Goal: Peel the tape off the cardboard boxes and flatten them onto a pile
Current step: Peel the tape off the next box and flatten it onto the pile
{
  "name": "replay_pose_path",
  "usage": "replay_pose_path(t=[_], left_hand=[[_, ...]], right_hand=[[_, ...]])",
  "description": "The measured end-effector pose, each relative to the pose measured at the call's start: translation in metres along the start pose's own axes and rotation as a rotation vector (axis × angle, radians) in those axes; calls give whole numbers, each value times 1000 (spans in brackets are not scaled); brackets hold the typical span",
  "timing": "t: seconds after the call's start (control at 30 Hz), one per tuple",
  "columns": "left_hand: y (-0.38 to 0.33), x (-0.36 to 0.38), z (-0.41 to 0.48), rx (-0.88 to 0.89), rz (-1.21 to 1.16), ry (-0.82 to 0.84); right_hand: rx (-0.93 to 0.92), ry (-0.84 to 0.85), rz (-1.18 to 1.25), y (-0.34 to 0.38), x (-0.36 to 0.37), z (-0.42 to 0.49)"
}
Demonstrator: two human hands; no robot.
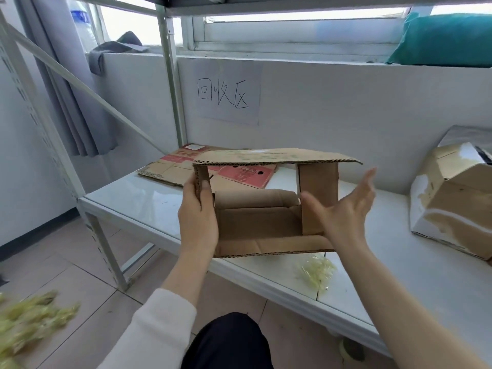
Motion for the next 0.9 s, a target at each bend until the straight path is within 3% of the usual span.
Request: replay_pose_path(t=[0.13,0.33,0.47,0.63,0.77,0.9], left_hand=[[0,-10,-1,-19,-44,16],[10,-20,11,-56,-79,-21],[10,-25,28,-45,-107,-71],[-6,-31,42,-2,-209,-131],[-29,-20,59,148,-207,-95],[-48,11,57,455,-13,92]], right_hand=[[94,138,-202,-26,28,-13],[10,198,-136,-12,26,-7],[75,27,171,-5,-5,10],[24,-94,336,5,-31,23],[186,-81,512,-15,-21,31],[494,-108,804,-36,0,34]])
Point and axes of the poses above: each hand's wrist, its own z-axis towards the middle knuckle, its own x-axis out of the palm, y = z × x, the point moved 9 cm from there along z, towards the middle knuckle, and after that the axes turned 14 degrees about -y, right-handed, at the moved point
